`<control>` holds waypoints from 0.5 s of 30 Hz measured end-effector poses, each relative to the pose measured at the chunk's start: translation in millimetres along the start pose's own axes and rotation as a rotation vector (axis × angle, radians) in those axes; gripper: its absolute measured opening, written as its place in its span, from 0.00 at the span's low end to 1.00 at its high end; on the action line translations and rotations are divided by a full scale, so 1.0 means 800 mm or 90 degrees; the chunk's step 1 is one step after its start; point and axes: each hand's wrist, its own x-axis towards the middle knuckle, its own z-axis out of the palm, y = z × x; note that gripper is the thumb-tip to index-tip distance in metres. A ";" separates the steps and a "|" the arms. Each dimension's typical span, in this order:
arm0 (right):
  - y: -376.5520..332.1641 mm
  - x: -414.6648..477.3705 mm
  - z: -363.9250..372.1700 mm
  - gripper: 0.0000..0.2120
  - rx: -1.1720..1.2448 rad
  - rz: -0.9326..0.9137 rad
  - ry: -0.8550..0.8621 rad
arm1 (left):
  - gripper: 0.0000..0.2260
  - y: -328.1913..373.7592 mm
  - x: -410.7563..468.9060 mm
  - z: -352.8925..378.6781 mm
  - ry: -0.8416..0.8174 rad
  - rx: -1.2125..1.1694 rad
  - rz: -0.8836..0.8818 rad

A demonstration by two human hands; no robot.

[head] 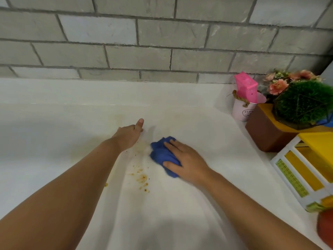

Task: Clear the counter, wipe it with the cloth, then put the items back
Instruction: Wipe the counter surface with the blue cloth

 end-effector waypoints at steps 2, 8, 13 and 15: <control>0.042 0.005 -0.013 0.46 0.003 0.054 0.031 | 0.31 -0.002 0.001 0.000 -0.005 0.007 0.007; 0.070 0.095 -0.026 0.28 -0.080 0.198 0.081 | 0.33 -0.004 0.006 0.000 -0.022 0.003 0.009; -0.026 0.032 0.010 0.35 -0.044 0.023 0.008 | 0.33 -0.004 0.008 -0.001 -0.029 -0.016 0.001; -0.035 -0.010 0.009 0.40 -0.009 -0.033 -0.001 | 0.33 -0.004 0.009 -0.004 -0.044 -0.015 0.002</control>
